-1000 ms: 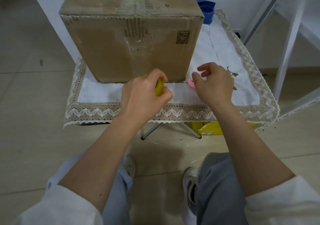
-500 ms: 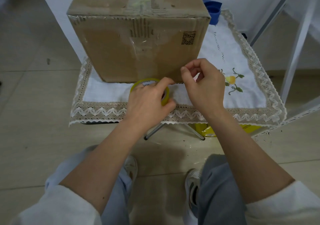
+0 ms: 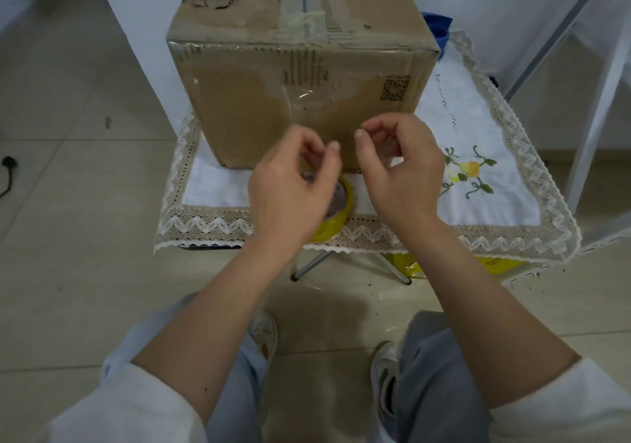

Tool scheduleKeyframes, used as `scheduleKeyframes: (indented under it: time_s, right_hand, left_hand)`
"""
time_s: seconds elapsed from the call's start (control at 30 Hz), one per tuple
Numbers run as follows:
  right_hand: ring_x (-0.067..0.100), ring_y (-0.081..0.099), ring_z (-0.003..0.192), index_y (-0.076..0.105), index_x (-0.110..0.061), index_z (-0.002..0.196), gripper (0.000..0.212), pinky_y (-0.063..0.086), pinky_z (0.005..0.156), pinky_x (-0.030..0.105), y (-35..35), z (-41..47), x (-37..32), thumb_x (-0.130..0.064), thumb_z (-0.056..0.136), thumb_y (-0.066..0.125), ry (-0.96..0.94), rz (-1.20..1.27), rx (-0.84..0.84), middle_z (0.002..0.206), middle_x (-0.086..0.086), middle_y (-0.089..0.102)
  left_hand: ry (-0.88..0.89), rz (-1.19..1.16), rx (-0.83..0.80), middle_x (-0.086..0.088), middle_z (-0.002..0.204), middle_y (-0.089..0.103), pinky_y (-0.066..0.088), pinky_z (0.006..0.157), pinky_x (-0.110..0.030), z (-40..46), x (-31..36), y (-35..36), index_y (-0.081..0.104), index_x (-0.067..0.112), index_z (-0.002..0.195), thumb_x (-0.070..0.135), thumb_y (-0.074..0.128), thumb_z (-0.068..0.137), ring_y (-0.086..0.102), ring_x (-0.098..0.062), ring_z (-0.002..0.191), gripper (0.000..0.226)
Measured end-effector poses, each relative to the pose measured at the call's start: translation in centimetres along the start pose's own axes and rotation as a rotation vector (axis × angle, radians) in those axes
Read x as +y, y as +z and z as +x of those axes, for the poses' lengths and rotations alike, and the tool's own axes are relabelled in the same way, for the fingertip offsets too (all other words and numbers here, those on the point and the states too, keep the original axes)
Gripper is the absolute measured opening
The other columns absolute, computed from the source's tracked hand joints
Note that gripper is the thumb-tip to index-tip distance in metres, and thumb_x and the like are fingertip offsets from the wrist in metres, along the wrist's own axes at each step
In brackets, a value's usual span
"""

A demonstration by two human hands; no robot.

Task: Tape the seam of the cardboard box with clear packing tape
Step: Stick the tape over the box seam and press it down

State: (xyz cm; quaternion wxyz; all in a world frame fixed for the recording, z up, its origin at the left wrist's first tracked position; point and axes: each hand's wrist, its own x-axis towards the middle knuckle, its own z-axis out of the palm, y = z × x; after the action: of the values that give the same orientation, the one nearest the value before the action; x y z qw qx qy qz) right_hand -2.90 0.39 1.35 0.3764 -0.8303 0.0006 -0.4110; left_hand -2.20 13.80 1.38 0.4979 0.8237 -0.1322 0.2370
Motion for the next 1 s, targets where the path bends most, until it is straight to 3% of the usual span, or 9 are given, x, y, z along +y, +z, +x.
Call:
scheduleKeyframes:
  time_s: [0.1, 0.23, 0.37, 0.5, 0.6, 0.67, 0.77, 1.0]
  right_hand:
    - [0.022, 0.058, 0.083, 0.069, -0.008, 0.092, 0.010, 0.042, 0.077, 0.030, 0.3, 1.5, -1.5, -0.015, 0.085, 0.068, -0.198, -0.085, 0.115, 0.088, 0.006, 0.066]
    - [0.025, 0.059, 0.095, 0.071, -0.011, 0.097, 0.017, 0.039, 0.086, 0.036, 1.1, 4.6, -3.6, -0.020, 0.082, 0.072, -0.315, -0.143, 0.269, 0.100, 0.007, 0.066]
    - [0.014, 0.060, 0.110, 0.072, -0.023, 0.104, 0.017, 0.033, 0.100, 0.043, 2.2, 6.7, -3.8, -0.031, 0.091, 0.065, -0.396, -0.209, 0.182, 0.112, -0.006, 0.068]
    - [0.009, 0.060, 0.114, 0.073, -0.028, 0.106, 0.020, 0.028, 0.108, 0.049, 3.1, 7.4, -3.0, -0.038, 0.096, 0.058, -0.410, -0.212, 0.062, 0.112, -0.014, 0.070]
    - [0.007, 0.061, 0.110, 0.073, -0.030, 0.107, 0.023, 0.028, 0.105, 0.041, 3.3, 7.7, -2.5, -0.041, 0.097, 0.056, -0.418, -0.213, 0.014, 0.113, -0.016, 0.070]
    - [0.007, 0.061, 0.109, 0.073, -0.030, 0.108, 0.024, 0.026, 0.099, 0.034, 3.4, 7.8, -2.2, -0.044, 0.096, 0.056, -0.431, -0.213, -0.006, 0.114, -0.016, 0.070]
    - [0.009, 0.060, 0.114, 0.072, -0.030, 0.112, 0.027, 0.023, 0.097, 0.028, 3.3, 7.6, -1.8, -0.045, 0.095, 0.057, -0.450, -0.227, -0.020, 0.119, -0.016, 0.068]
    - [0.012, 0.056, 0.120, 0.067, -0.027, 0.121, 0.033, 0.024, 0.099, 0.031, 3.1, 7.1, -1.3, -0.045, 0.096, 0.057, -0.496, -0.278, -0.028, 0.126, -0.013, 0.065]
  left_hand:
    - [0.042, -0.142, 0.337, 0.004, 0.080, 0.052, 0.047, 0.069, -0.043, 2.6, 0.6, -1.6, 0.050, 0.016, 0.088, 0.015, 0.065, 0.085, 0.054, -0.022, 0.074, 0.015]
    - [0.254, -0.011, 0.598, -0.009, 0.104, 0.061, 0.044, 0.090, -0.049, 6.7, 0.7, -3.1, 0.060, 0.000, 0.099, 0.006, 0.069, 0.079, 0.059, -0.031, 0.102, 0.023]
    - [0.295, 0.132, 0.505, -0.001, 0.128, 0.063, 0.027, 0.111, -0.043, 8.5, -0.8, -3.0, 0.068, 0.018, 0.109, 0.022, 0.062, 0.093, 0.049, -0.025, 0.132, 0.018]
    - [0.456, 0.210, 0.269, 0.006, 0.129, 0.064, 0.011, 0.115, -0.043, 9.0, -1.7, -2.9, 0.069, 0.022, 0.118, 0.029, 0.053, 0.101, 0.048, -0.017, 0.135, 0.024]
    - [0.501, 0.253, 0.144, 0.017, 0.121, 0.067, 0.017, 0.112, -0.045, 9.4, -2.0, -3.3, 0.068, 0.027, 0.120, 0.033, 0.051, 0.102, 0.054, -0.010, 0.127, 0.025]
    - [0.506, 0.258, 0.112, 0.024, 0.120, 0.063, 0.022, 0.104, -0.037, 9.7, -2.3, -3.6, 0.068, 0.030, 0.120, 0.038, 0.051, 0.102, 0.057, -0.007, 0.122, 0.025]
    - [0.518, 0.257, 0.072, 0.019, 0.126, 0.063, 0.022, 0.102, -0.034, 9.6, -2.8, -3.7, 0.067, 0.029, 0.122, 0.039, 0.053, 0.101, 0.055, -0.007, 0.124, 0.027]
    - [0.532, 0.322, 0.006, 0.015, 0.136, 0.058, 0.018, 0.112, -0.044, 9.2, -3.3, -4.3, 0.060, 0.028, 0.132, 0.040, 0.052, 0.101, 0.047, -0.009, 0.133, 0.034]
